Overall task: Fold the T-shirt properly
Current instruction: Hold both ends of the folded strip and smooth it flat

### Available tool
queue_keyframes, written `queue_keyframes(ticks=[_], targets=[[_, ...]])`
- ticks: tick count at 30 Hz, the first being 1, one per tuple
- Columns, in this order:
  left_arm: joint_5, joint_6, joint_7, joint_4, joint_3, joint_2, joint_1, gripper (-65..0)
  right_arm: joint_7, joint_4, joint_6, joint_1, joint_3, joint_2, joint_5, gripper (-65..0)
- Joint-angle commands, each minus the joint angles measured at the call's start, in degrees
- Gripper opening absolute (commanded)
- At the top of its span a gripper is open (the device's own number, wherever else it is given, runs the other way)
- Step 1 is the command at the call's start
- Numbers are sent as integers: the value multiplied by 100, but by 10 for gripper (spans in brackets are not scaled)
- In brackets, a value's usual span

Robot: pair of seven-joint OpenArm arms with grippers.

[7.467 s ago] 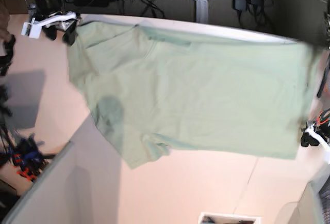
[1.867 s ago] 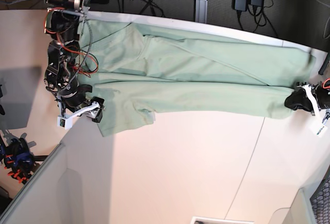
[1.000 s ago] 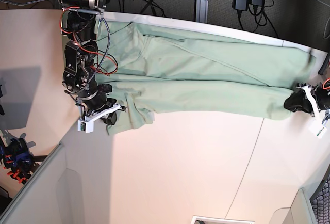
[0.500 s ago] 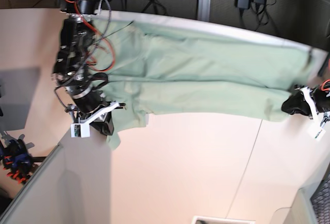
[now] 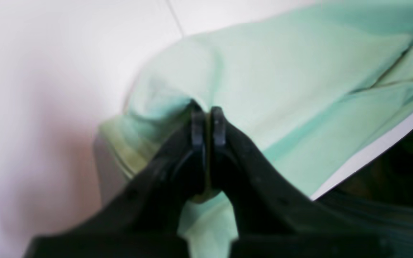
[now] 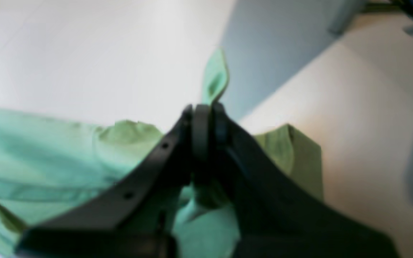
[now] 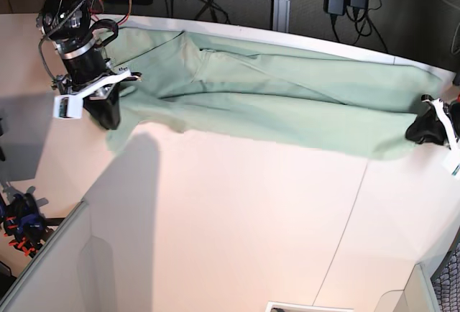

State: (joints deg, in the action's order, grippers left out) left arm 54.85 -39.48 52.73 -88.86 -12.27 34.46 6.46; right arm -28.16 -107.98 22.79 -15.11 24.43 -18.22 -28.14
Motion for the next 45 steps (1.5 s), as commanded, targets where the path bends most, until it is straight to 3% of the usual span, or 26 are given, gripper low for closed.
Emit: queue_keyframes(ticks=[1,5,11,14,16,18,19,25,28,33,45], targets=[[131,-52,-61,-87,-50,98,-35,-650,87,-118,20,-44,114,-68,-181,-650],[138,-52,-24,-87,-50,94,46,-650,-173,-120,20,-260,284,-66,-409,-650],[-7,-52,-210,-85,-50,94,146,-467,-273,-118,17,-498,291,13,-352,-650],[-415,-52,-789,-85,-50,94,271,-269,-271,-118,17,-544,289,197,-173,-650],[-702,-52,-1027,-85,-50,90,328,-202,-271,-118,17,-544,289,332,-4,-432],[-1075,-52,-1056,-85,-61,76,323,-200,-236,-118,13,-538,289,446,7,-264],[-1217,42,-1086,-85,-74,76,323,-200,-210,-118,13,-535,289,494,9,-235],[-2002,1084,-1110,-52,-129,-17,323,-200,-118,-118,13,-487,289,509,-35,-235],[-2011,1469,-863,-26,-229,-190,326,-200,-118,-118,11,-448,289,509,-37,-235],[-1773,1475,-619,-28,-286,-527,326,-200,-120,-118,13,-428,289,509,-33,-235],[-1637,1401,-520,361,-286,-654,439,-201,-120,-118,13,-426,289,507,-37,-235]])
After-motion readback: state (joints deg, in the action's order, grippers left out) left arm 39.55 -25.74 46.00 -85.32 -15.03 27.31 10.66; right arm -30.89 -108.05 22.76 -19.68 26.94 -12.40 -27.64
